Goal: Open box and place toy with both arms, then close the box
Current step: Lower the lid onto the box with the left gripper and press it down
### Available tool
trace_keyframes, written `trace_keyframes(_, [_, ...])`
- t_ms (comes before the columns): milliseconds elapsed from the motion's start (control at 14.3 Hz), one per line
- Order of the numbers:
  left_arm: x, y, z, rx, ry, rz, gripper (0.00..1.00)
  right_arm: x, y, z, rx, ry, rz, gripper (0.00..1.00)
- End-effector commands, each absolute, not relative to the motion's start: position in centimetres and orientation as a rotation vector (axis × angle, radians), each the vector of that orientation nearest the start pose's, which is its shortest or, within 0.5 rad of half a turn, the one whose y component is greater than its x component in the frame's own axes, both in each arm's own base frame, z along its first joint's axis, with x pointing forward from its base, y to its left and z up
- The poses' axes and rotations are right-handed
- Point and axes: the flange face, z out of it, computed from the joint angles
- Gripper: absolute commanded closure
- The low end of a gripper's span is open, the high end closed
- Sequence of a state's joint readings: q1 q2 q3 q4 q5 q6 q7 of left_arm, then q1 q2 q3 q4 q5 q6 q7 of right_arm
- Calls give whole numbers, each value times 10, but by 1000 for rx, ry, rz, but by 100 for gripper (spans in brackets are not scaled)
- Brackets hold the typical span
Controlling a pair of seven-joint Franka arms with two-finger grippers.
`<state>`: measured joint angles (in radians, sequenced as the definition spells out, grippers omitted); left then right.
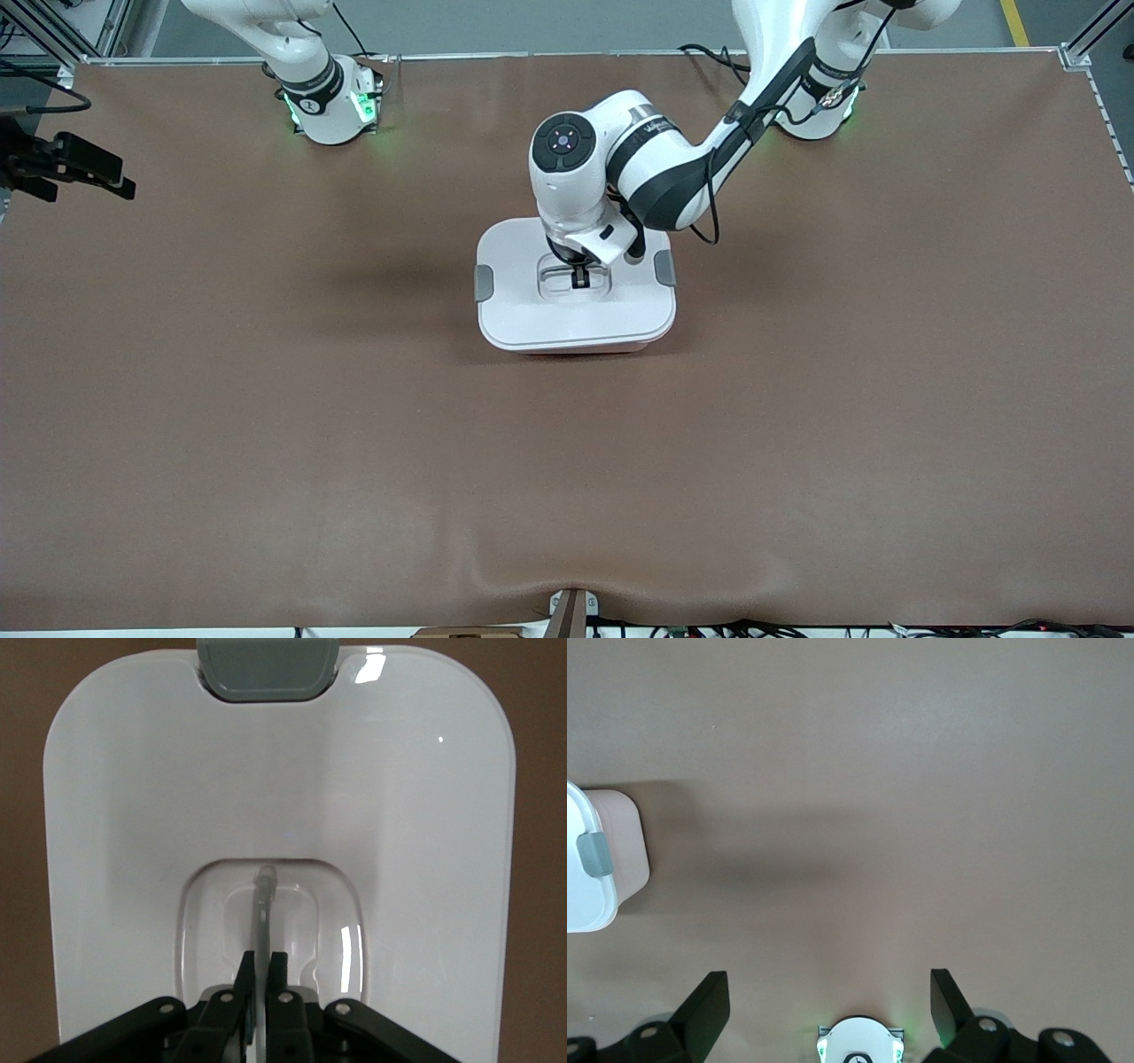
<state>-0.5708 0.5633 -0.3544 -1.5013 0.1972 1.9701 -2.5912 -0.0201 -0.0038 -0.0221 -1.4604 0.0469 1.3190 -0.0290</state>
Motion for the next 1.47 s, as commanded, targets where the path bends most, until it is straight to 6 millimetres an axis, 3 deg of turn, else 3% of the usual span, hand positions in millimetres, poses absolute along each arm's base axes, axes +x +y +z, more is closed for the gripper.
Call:
trace_keyframes(0, [458,-518,346,2247,2299,41,100,528,-22,659,-3078,27,207,0])
trace_keyframes(210, [455,-520,342,2260,2295,45,100,524,-26,668,-3080,29,190,0])
trace_keyframes(560, [452,-517,336,2276,2298,61,100,527,-26,666,-3072,31,184,0])
trace_keyframes(1400, [449,-515,335,2302,2291,70,100,540,-17,645,-3072,2,242,0])
